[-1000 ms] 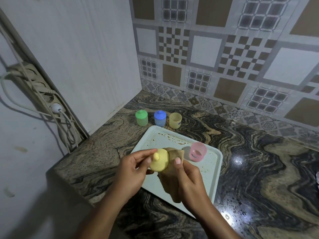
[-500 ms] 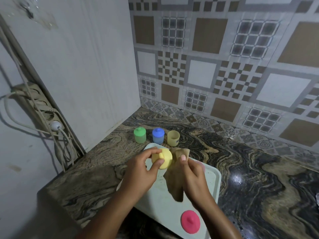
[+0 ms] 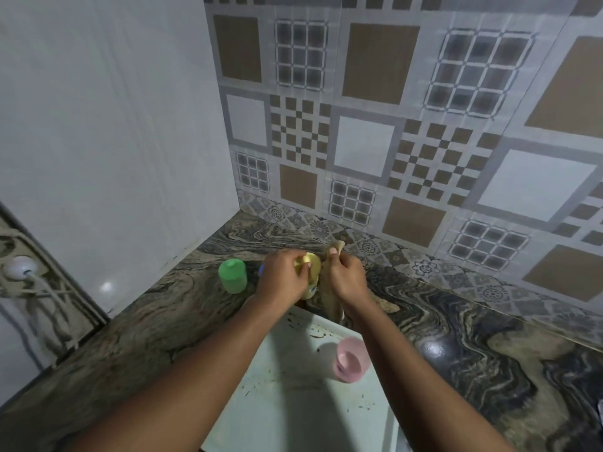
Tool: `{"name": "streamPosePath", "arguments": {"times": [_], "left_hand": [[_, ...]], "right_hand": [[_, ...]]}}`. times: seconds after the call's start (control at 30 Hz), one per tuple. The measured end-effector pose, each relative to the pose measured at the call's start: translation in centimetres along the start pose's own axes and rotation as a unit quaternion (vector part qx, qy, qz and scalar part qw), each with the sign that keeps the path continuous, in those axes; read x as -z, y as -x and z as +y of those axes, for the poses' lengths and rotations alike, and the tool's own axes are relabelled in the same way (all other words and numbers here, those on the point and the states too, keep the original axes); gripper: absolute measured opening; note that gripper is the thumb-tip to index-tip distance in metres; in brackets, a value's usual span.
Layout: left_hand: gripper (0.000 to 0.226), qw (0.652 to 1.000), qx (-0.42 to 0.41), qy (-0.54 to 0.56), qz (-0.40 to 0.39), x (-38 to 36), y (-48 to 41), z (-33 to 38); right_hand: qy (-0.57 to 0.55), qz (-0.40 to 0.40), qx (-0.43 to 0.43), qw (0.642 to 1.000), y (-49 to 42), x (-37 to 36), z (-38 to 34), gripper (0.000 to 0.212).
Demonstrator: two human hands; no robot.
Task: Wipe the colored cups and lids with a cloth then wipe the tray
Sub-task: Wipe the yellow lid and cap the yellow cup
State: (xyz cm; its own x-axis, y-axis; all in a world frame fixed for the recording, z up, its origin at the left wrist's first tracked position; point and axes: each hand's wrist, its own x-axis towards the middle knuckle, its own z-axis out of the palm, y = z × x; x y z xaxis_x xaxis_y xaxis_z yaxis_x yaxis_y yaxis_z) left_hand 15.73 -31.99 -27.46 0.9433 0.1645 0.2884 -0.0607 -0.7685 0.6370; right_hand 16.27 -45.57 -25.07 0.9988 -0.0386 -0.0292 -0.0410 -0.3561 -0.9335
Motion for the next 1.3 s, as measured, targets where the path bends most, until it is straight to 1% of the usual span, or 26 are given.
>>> {"name": "streamPosePath", "arguments": {"times": [0.2, 0.4, 0.77, 0.87, 1.03, 1.23, 1.3], "left_hand": [[0.028, 0.996, 0.007, -0.081, -0.046, -3.1, -2.2, -1.5], [0.031, 0.992, 0.017, -0.094, -0.087, -4.8, -2.7, -3.4], [0.035, 0.986, -0.022, -0.132, -0.097, -6.0, -2.8, -3.7], [0.036, 0.986, -0.009, -0.134, -0.099, -5.8, -2.8, -3.6], [0.039, 0.980, -0.013, -0.159, -0.116, -5.7, -2.7, -3.3], [0.045, 0.966, 0.001, -0.202, -0.160, -5.6, -3.2, -3.1], [0.048, 0.961, -0.005, -0.224, -0.160, -5.1, -3.2, -2.7]], "right_hand": [[0.015, 0.002, -0.013, 1.000, -3.0, 0.3, 2.8, 0.045], [0.013, 0.007, -0.016, 1.000, -3.4, 0.6, 3.8, 0.047], [-0.004, 0.010, -0.043, 0.999, -3.0, 0.7, 5.0, 0.044], [-0.021, 0.013, -0.062, 0.998, -2.8, 0.6, 5.0, 0.044], [-0.008, 0.010, -0.055, 0.998, -2.8, 0.6, 5.3, 0.048], [0.013, 0.014, -0.049, 0.999, -3.0, 0.4, 5.6, 0.046], [0.011, 0.009, -0.042, 0.999, -2.9, 0.5, 5.3, 0.046]]}}
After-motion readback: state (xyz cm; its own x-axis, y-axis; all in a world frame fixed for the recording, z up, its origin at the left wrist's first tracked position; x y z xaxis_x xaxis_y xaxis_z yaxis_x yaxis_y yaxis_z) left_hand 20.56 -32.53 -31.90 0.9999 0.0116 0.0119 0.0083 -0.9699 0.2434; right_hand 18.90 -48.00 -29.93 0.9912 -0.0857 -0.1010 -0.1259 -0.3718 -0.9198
